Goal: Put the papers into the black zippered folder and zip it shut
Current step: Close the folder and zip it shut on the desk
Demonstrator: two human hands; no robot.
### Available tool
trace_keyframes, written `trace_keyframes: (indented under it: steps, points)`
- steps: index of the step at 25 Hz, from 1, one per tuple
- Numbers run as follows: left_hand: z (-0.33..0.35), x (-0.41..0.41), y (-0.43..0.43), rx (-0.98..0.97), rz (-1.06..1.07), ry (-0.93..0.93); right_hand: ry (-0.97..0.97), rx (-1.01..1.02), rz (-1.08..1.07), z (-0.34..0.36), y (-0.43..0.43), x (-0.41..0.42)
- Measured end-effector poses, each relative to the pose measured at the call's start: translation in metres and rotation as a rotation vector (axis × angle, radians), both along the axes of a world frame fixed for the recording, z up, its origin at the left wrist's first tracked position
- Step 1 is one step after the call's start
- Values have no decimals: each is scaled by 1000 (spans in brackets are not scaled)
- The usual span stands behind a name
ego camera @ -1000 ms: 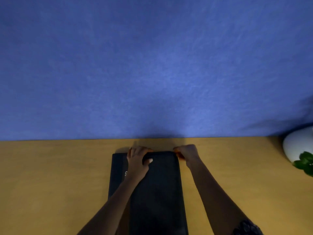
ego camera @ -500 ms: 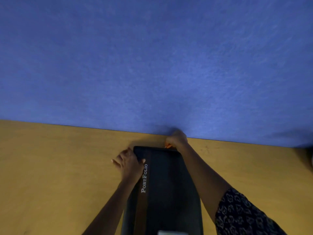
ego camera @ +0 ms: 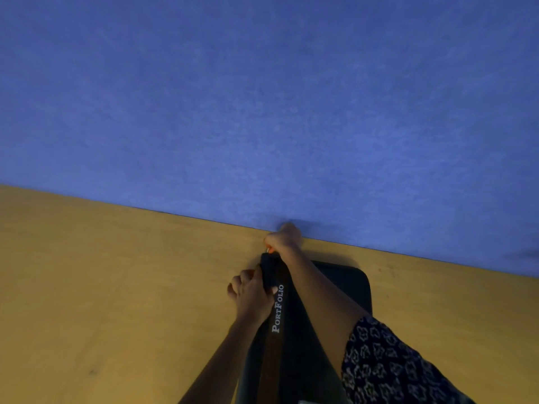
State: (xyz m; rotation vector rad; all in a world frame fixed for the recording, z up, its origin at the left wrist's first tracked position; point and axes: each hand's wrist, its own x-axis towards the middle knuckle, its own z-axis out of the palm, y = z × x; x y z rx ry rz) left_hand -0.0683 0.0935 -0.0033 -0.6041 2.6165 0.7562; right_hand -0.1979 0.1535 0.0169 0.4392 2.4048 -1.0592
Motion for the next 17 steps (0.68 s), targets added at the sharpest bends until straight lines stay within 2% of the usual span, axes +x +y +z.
trace_keyframes:
  steps: [4, 6, 10, 12, 17]
  points:
    - [-4, 4, -8, 3, -23, -13, 14, -113, -75, -4, 21, 15]
    - [-4, 8, -10, 34, -21, -9, 123, -129, -129, -5, 41, 36]
    - [-3, 27, -9, 79, 30, -7, 376, 164, -239, -9, 106, 104]
    - [-2, 44, -10, 116, 78, -3, 338, 250, -306, -16, 141, 142]
    - [2, 88, -13, 192, 188, 13, 132, 192, -513, -29, 184, 216]
